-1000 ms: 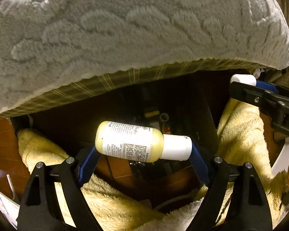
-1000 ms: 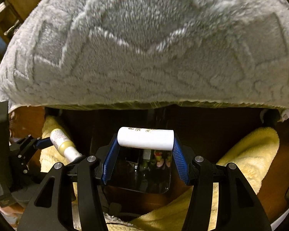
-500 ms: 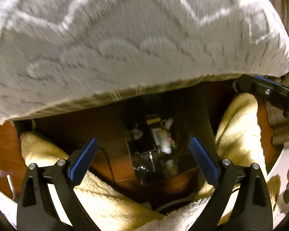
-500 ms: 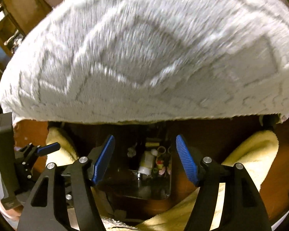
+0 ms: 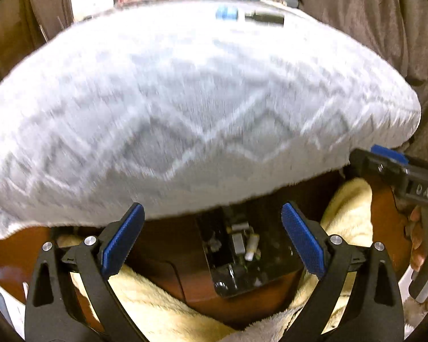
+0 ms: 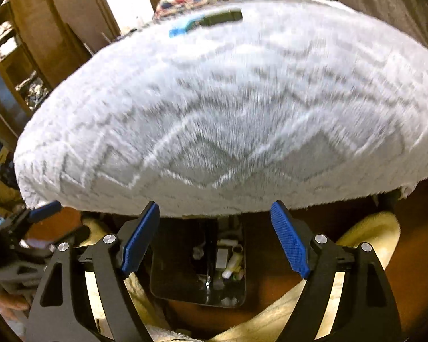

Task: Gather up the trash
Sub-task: 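Raise both open grippers back over the green bottle and blue packet, then grasp the green bottle with the right gripper while the left grasps the blue packet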

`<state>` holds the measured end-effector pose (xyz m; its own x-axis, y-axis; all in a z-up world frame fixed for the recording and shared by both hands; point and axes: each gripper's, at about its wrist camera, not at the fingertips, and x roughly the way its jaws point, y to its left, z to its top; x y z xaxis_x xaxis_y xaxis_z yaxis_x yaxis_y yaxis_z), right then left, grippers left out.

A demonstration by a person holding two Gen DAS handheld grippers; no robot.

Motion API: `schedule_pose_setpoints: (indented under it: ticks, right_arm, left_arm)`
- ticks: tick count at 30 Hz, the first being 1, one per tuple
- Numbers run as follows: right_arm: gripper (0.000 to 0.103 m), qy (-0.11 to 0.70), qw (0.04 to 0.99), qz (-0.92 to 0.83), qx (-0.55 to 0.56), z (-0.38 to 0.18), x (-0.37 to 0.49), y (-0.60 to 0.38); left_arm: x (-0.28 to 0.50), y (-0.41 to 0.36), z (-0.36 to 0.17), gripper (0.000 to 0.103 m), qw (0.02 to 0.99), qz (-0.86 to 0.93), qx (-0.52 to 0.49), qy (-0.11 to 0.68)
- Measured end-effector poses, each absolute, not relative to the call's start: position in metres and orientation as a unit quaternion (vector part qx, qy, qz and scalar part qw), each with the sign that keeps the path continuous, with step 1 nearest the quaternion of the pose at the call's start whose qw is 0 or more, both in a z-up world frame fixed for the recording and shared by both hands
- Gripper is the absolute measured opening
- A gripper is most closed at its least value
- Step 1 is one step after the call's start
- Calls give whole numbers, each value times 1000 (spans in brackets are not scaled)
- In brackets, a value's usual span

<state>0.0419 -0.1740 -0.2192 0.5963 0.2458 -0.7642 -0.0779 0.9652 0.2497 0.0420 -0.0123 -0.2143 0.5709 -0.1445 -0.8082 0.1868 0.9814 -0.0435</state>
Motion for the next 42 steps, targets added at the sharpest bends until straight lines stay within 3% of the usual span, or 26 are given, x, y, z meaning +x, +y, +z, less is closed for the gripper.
schedule_pose_setpoints:
  ticks: [14, 42]
  right_arm:
    - [92, 367, 926, 49, 77, -162, 72, -200]
    - [92, 414, 909, 38, 29, -170, 297, -159]
  left_arm:
    - [100, 3, -148, 94, 920, -75, 36, 384]
    - [273, -8, -155, 95, 916, -69, 63, 391]
